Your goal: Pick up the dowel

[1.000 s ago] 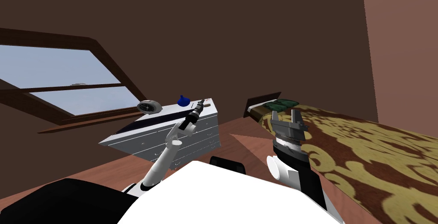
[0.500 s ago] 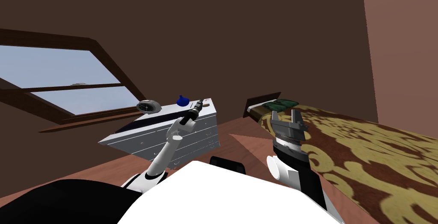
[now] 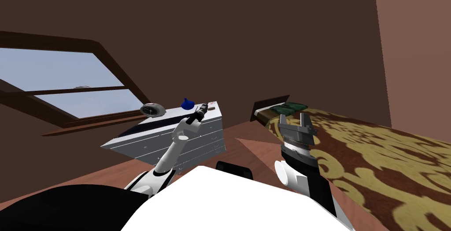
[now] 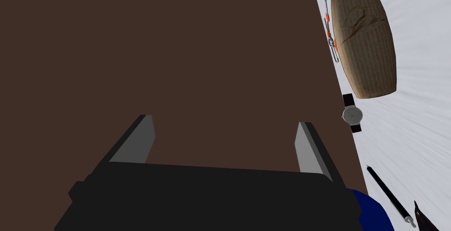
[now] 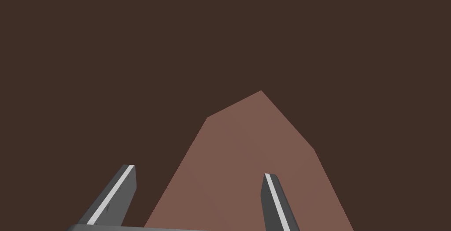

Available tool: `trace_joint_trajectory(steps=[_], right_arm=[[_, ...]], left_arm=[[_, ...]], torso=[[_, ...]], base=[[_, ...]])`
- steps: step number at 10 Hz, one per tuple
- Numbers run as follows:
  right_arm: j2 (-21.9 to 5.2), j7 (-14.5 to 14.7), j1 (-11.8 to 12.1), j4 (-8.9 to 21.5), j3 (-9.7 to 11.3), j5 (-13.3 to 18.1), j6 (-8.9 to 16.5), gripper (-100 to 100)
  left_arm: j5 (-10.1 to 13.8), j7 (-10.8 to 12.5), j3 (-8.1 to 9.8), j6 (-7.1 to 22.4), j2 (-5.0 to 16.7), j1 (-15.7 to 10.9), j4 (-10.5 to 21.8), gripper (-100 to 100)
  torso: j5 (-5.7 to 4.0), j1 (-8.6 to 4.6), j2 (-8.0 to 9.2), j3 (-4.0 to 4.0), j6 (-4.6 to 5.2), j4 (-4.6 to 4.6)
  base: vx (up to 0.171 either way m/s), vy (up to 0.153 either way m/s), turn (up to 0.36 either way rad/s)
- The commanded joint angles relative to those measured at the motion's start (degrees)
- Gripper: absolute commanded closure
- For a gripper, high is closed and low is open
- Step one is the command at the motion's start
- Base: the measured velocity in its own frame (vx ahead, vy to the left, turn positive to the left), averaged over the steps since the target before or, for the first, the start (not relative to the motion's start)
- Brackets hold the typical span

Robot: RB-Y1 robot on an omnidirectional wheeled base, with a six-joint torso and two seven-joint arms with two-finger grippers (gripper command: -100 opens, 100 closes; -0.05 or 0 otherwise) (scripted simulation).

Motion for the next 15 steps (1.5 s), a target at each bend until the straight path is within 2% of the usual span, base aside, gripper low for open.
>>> trace_joint_trajectory(steps=[1,2,3,5,6,8,9,10,11,13,14,15], right_arm=[[0.0,0.0,0.0,0.0,0.0,0.0,0.0,0],[0.0,0.0,0.0,0.0,0.0,0.0,0.0,0],[0.0,0.0,0.0,0.0,0.0,0.0,0.0,0],[0.0,0.0,0.0,0.0,0.0,0.0,0.0,0],[0.0,0.0,0.0,0.0,0.0,0.0,0.0,0],[0.0,0.0,0.0,0.0,0.0,0.0,0.0,0],[0.0,0.0,0.0,0.0,0.0,0.0,0.0,0],[0.0,0.0,0.0,0.0,0.0,0.0,0.0,0],[0.0,0.0,0.0,0.0,0.0,0.0,0.0,0],[0.0,0.0,0.0,0.0,0.0,0.0,0.0,0],[0.0,0.0,0.0,0.0,0.0,0.0,0.0,0],[0.0,0.0,0.0,0.0,0.0,0.0,0.0,0]], left_arm=[[0.5,0.3,0.51,2.9,0.6,-0.8,0.1,-100],[0.5,0.3,0.51,4.3,0.6,-0.8,0.1,-100],[1.5,0.9,1.37,6.0,1.5,-3.0,1.1,-100],[1.5,0.9,1.37,8.8,1.5,-3.0,1.1,-100],[2.6,1.5,2.27,10.7,2.2,-5.2,2.3,-100],[2.6,1.5,2.27,13.3,2.2,-5.2,2.3,-100],[3.8,2.1,3.18,15.4,2.9,-7.4,3.5,-100],[3.8,2.1,3.18,17.1,2.9,-7.4,3.5,-100],[5.0,2.7,4.11,19.0,3.6,-9.6,4.7,-100],[5.0,2.7,4.11,21.9,3.6,-9.6,4.7,-100],[6.4,3.3,5.06,24.1,4.1,-11.7,6.0,-100],[6.4,3.3,5.06,25.8,4.1,-11.7,6.0,-100]], torso=[[0.00,0.00,0.00,0.00,0.00,0.00],[0.00,-0.01,0.00,0.00,0.00,-0.01],[0.01,0.04,0.02,0.01,-0.01,0.00],[0.00,-0.01,0.00,-0.01,0.00,-0.01],[0.01,0.03,0.01,0.00,-0.01,0.00],[0.00,-0.02,-0.03,-0.02,0.00,-0.01],[0.01,0.05,-0.02,-0.01,0.00,-0.01],[0.01,0.03,-0.05,-0.03,-0.01,-0.01],[0.01,0.02,-0.06,-0.04,0.00,-0.02],[0.00,-0.02,-0.07,-0.05,0.00,-0.03],[0.01,0.04,-0.02,-0.02,0.00,-0.02],[0.01,0.02,-0.06,-0.04,-0.01,-0.02]], base=[[0.014,-0.034,0.012],[0.008,-0.018,0.000],[0.010,-0.028,0.024],[0.013,-0.028,0.007],[0.019,-0.038,0.031],[0.019,-0.024,0.008],[0.026,-0.024,0.025],[0.031,-0.027,0.023],[0.040,-0.041,0.043],[0.021,-0.027,0.010],[0.029,-0.026,0.036],[0.032,-0.026,0.025]])
